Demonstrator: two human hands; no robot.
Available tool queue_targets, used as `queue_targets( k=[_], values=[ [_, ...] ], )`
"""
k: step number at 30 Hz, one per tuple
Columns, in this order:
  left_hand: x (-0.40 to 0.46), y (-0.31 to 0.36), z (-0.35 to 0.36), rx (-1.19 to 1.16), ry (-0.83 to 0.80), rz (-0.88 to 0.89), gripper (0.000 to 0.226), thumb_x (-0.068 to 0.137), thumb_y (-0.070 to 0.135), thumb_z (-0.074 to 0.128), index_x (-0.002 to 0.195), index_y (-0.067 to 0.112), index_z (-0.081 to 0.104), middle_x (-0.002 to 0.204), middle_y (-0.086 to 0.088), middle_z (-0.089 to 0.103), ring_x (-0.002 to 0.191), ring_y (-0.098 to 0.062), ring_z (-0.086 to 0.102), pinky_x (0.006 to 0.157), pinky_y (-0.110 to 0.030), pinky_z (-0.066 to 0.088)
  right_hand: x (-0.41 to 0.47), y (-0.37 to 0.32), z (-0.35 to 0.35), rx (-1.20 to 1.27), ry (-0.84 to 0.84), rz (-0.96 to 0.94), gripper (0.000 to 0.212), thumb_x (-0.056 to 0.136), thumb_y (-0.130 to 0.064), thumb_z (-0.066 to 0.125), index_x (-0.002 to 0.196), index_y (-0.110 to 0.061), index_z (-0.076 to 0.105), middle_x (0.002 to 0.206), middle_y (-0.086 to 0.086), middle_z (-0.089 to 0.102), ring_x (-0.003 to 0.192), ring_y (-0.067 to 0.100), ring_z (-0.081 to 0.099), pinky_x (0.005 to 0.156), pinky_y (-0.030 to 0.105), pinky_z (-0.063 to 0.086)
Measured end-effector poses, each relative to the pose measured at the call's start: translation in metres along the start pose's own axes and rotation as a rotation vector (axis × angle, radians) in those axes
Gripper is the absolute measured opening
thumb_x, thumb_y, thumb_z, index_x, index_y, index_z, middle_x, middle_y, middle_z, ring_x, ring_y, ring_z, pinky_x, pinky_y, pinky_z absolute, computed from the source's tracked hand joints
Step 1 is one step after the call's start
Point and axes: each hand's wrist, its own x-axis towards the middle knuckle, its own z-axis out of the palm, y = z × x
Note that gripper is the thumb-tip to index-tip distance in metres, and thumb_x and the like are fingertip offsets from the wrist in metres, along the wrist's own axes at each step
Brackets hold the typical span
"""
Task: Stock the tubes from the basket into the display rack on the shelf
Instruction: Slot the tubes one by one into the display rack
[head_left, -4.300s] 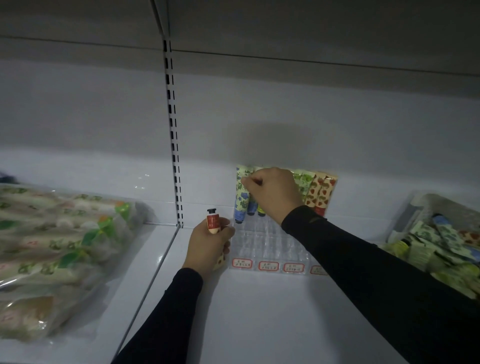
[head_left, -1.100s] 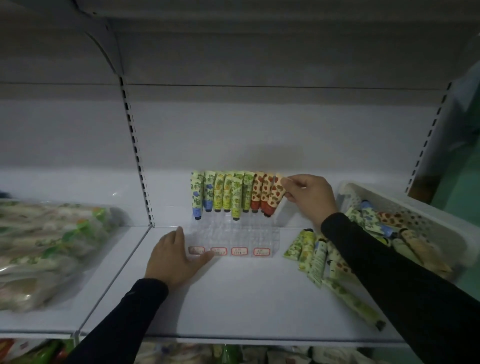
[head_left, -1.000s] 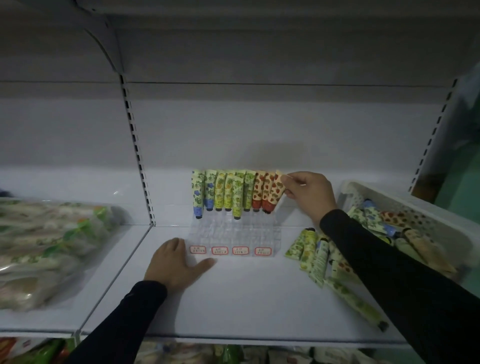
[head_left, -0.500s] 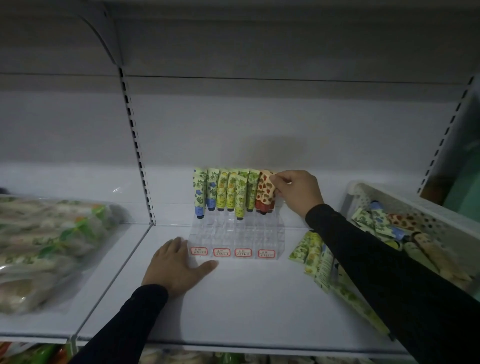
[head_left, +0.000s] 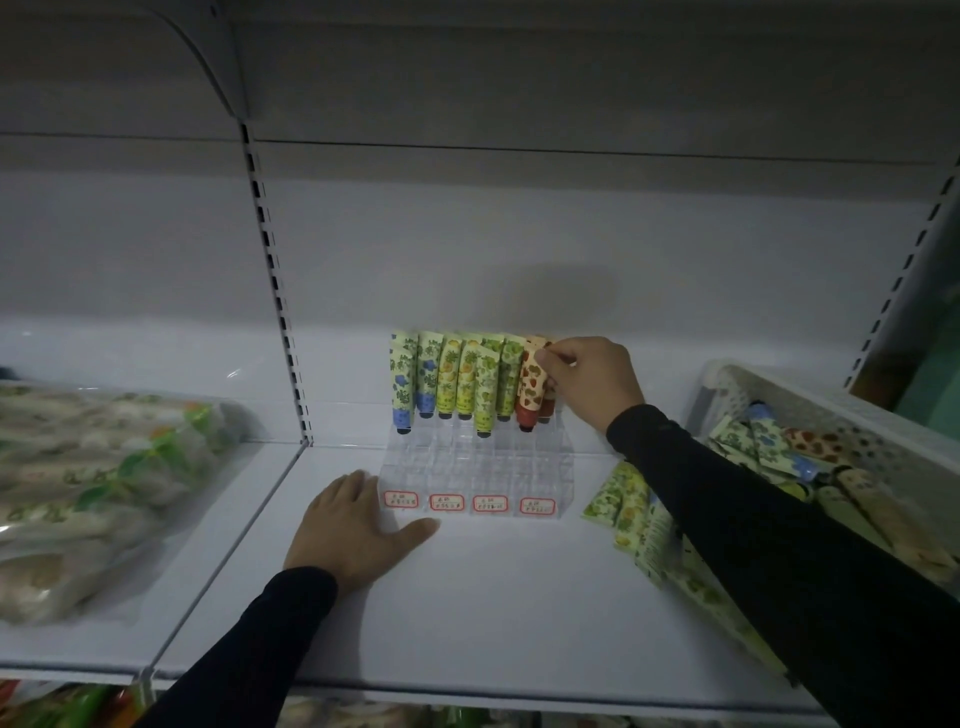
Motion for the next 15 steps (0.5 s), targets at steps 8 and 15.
queue_targets(
  k=[8, 15],
  values=[
    [0.000, 0.000, 0.001, -0.002, 0.002, -0.012, 0.074, 0.070, 0.091, 0.036, 0.113, 0.034, 0.055, 0.097, 0.014, 0.047, 0.107, -0.012, 0.050, 0.097, -0.030, 0.041, -0.001, -0.001, -0.002, 0.029, 0.022, -0.017, 0.029, 0.095, -0.027, 0.059, 0.087, -0.005, 0.075, 0.080, 0.008, 0.073, 0.077, 0.022, 0.066, 0.073, 0.026, 0.047],
    [0.001, -0.001, 0.001, 0.002, 0.004, -0.015, 0.073, 0.069, 0.092, 0.035, 0.111, 0.035, 0.055, 0.095, 0.015, 0.047, 0.106, -0.011, 0.050, 0.097, -0.030, 0.041, -0.004, -0.006, 0.008, -0.062, -0.001, -0.034, 0.031, 0.096, -0.027, 0.057, 0.086, -0.005, 0.075, 0.078, 0.009, 0.072, 0.074, 0.021, 0.063, 0.065, 0.022, 0.039]
  ],
)
